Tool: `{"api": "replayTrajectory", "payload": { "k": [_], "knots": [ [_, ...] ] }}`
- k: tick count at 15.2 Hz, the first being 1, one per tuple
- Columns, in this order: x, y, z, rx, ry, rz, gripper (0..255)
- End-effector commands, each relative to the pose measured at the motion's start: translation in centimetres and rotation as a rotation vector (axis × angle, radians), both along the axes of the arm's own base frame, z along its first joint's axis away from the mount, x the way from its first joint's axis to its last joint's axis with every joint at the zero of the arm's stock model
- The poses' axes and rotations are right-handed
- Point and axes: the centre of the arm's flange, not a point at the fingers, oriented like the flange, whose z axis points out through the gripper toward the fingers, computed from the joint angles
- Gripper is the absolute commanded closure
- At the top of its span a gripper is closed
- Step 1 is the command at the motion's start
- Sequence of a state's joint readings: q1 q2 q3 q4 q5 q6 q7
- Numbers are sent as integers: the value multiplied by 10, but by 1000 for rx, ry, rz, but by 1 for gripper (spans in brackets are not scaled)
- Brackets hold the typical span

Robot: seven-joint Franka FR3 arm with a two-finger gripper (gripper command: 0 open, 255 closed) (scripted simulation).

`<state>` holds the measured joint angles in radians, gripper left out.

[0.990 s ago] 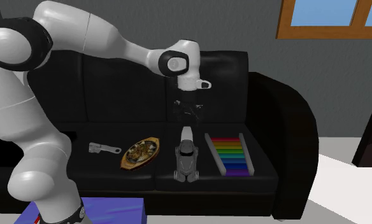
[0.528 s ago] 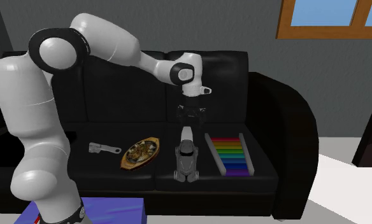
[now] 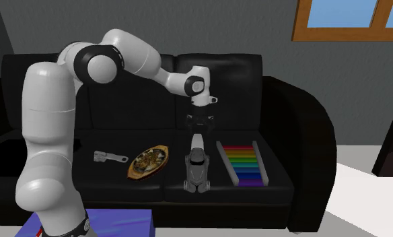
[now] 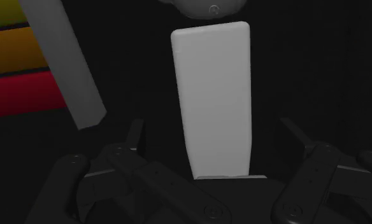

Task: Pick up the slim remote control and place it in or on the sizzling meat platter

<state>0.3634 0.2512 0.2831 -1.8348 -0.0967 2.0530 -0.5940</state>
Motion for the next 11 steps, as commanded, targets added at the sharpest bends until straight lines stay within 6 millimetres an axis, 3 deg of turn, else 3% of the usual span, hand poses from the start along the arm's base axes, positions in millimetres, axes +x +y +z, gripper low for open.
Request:
{"api": "replayTrajectory", "payload": {
  "k": [1, 4, 11],
  "knots": [
    [-2, 21, -14, 0, 2, 62, 0],
    [-5, 48, -30, 0, 5, 134, 0],
    [-6, 47, -70, 0, 5, 134, 0]
  ]
}}
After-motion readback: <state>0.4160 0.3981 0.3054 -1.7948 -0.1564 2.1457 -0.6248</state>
